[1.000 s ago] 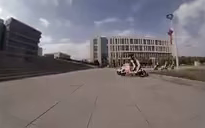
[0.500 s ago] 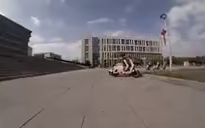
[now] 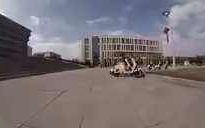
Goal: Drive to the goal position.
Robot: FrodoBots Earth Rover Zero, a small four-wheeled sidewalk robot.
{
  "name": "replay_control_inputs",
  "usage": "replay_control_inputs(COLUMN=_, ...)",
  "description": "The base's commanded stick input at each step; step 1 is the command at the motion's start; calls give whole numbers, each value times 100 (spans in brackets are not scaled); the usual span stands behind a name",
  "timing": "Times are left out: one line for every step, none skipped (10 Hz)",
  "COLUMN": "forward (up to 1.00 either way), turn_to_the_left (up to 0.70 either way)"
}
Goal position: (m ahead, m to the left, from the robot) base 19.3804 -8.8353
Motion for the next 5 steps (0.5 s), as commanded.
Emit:
replay_control_inputs(forward=70, turn_to_the_left=0)
replay_control_inputs(forward=70, turn_to_the_left=0)
replay_control_inputs(forward=70, turn_to_the_left=0)
replay_control_inputs(forward=70, turn_to_the_left=0)
replay_control_inputs(forward=70, turn_to_the_left=0)
